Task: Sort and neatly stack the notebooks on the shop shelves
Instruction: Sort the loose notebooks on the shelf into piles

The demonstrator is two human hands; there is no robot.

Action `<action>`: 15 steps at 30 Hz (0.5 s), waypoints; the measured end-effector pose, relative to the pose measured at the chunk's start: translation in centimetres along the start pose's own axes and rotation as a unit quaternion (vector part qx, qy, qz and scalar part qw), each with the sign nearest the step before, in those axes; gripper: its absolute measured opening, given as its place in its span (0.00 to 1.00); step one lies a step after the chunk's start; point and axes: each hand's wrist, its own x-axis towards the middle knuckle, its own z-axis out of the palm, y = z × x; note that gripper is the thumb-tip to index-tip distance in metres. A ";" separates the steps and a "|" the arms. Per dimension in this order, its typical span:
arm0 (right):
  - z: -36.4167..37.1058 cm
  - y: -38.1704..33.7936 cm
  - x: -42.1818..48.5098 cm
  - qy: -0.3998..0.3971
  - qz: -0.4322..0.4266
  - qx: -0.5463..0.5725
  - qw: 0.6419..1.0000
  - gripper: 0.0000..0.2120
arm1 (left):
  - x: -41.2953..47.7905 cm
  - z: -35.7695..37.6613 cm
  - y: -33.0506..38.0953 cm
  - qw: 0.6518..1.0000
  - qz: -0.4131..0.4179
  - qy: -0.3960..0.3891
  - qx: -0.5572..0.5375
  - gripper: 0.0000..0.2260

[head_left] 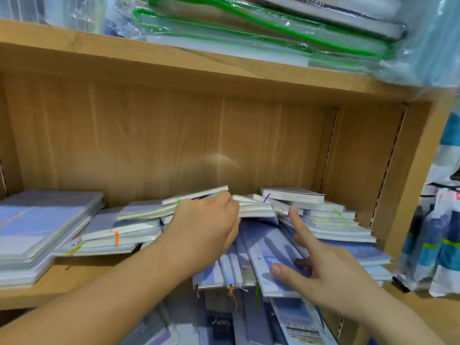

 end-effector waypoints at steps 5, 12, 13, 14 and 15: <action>0.2 0.5 -0.5 0.016 0.027 0.033 0.999 0.54 | 0.1 -1.3 1.5 0.996 0.000 0.070 -0.048 0.04; -1.8 1.0 -1.9 -0.130 -0.028 0.099 0.986 0.39 | -7.5 1.5 2.2 0.978 0.109 0.015 -0.178 0.12; -2.0 0.7 -2.0 -0.140 -0.033 0.114 0.983 0.38 | -8.2 1.4 1.4 0.980 0.096 0.032 -0.170 0.12; -1.9 0.3 -2.1 -0.142 -0.037 0.117 0.982 0.36 | -8.7 1.2 0.6 0.985 0.072 0.031 -0.151 0.13; -1.7 -0.2 -2.1 -0.137 -0.038 0.111 0.984 0.34 | -9.3 1.2 -0.2 0.990 0.048 0.011 -0.133 0.15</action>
